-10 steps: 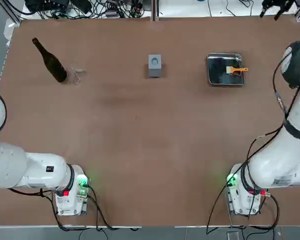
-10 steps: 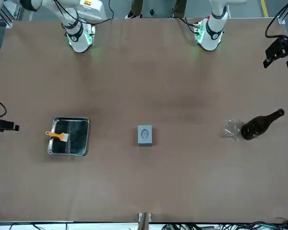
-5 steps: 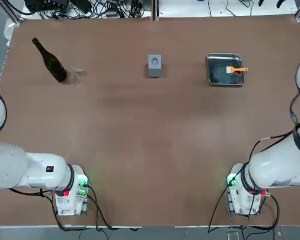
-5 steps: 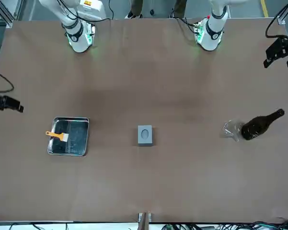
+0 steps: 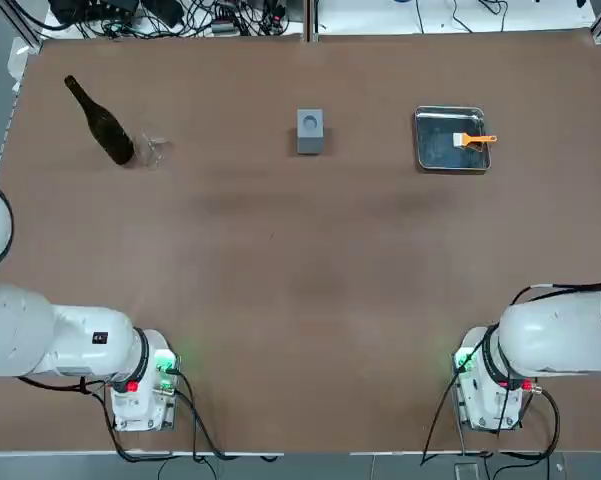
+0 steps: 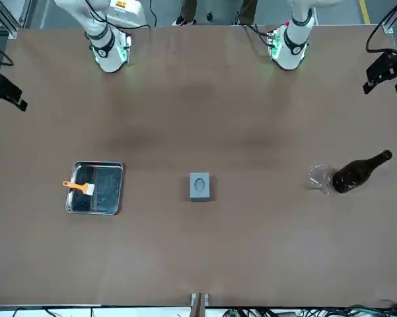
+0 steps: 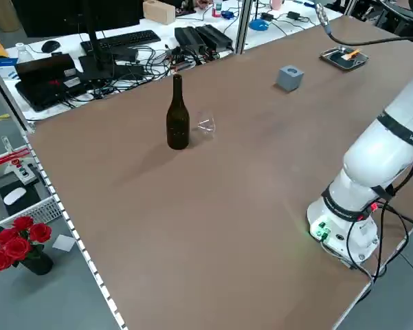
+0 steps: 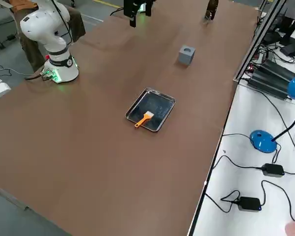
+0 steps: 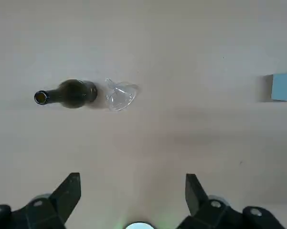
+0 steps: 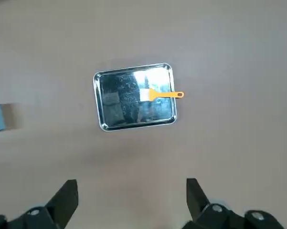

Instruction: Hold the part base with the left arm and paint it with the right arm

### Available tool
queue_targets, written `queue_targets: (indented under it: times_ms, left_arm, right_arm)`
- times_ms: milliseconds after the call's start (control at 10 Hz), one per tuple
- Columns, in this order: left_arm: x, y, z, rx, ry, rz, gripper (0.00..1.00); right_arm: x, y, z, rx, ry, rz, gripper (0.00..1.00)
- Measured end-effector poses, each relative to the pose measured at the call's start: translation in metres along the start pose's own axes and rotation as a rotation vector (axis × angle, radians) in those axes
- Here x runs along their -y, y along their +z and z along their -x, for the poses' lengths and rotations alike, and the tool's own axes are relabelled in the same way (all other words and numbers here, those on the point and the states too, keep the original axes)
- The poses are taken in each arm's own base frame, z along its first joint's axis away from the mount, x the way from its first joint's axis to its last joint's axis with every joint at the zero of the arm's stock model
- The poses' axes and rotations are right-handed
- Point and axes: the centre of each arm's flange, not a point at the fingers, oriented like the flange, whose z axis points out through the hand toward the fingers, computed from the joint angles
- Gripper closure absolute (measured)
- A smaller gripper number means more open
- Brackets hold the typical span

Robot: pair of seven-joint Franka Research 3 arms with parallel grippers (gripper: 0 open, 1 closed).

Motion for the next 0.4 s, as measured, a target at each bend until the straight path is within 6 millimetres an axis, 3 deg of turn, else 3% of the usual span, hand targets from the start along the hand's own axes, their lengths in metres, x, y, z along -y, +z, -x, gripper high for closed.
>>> queue_targets:
  times_ms: [400]
  left_arm:
    - [0.000,0.001,-0.001,0.002,0.000,0.000,0.03]
  right_arm:
    - [-0.023,0.004,-0.003,0.003,-0.053,0.003,0.00]
